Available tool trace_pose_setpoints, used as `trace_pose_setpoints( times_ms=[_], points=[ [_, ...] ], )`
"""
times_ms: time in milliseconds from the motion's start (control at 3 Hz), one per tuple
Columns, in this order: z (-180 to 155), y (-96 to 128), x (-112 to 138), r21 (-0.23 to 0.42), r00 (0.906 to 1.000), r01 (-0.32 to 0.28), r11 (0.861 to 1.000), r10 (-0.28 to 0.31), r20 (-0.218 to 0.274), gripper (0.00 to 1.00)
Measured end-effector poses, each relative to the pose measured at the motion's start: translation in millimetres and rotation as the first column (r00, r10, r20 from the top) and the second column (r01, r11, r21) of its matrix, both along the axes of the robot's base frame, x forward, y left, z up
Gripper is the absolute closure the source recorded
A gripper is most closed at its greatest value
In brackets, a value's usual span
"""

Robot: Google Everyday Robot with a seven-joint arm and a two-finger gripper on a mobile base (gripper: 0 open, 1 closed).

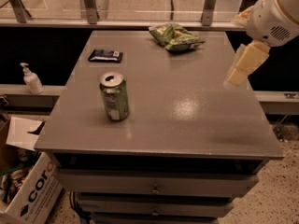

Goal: Move green jalapeno chip bag near green can

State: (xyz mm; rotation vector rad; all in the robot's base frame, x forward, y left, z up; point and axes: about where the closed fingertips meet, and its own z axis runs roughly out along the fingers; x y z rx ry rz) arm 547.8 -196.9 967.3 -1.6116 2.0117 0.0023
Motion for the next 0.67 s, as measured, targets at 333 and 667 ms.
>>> trace_pose_setpoints(
  times_ms=[333, 667],
  points=[
    [-7.3, 9.5, 50.7, 0.093, 0.9992, -0.015, 0.996, 0.012, 0.038, 0.00],
    [-24.3, 15.6, 96.6, 0.177, 0.9998, -0.001, 0.984, -0.003, 0.021, 0.00]
  ],
)
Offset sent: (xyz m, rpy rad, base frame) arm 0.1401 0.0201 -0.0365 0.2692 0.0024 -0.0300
